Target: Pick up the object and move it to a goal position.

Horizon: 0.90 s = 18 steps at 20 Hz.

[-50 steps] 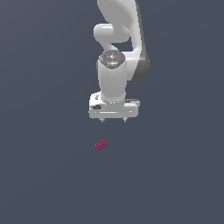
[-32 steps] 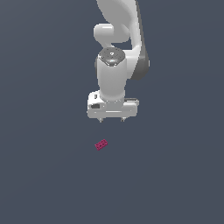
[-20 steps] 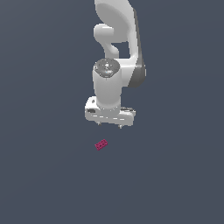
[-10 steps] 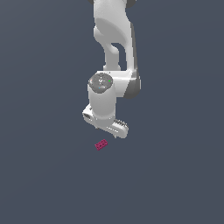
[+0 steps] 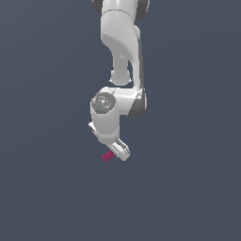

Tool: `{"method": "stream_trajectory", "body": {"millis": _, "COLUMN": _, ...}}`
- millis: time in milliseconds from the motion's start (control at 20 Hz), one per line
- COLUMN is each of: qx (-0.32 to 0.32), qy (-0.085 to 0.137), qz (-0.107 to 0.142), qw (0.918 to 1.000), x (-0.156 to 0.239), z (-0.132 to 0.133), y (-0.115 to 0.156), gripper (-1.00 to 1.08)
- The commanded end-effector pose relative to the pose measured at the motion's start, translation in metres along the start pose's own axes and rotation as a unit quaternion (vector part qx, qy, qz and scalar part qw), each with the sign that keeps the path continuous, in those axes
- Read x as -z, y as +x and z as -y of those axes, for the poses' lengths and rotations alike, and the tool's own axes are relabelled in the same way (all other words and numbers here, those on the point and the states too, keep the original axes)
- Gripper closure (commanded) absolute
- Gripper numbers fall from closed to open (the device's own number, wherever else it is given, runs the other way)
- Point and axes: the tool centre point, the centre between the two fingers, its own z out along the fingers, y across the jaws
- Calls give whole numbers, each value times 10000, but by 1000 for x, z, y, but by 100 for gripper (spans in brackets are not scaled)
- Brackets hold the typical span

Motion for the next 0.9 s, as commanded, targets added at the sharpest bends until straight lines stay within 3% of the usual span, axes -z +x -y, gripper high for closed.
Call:
{"method": "stream_trajectory", "body": {"millis": 0, "qx": -305, "qy": -9, "qz": -8, "qw": 9995, "x": -7, "z": -1, "y": 4, "gripper": -92}}
{"method": "stream_trajectory", "body": {"millis": 400, "qx": -874, "qy": -31, "qz": -26, "qw": 9962, "x": -22, "z": -4, "y": 12, "gripper": -92}}
{"method": "stream_trajectory", "body": {"millis": 850, "qx": -947, "qy": -36, "qz": -27, "qw": 9955, "x": -27, "z": -4, "y": 13, "gripper": -92}}
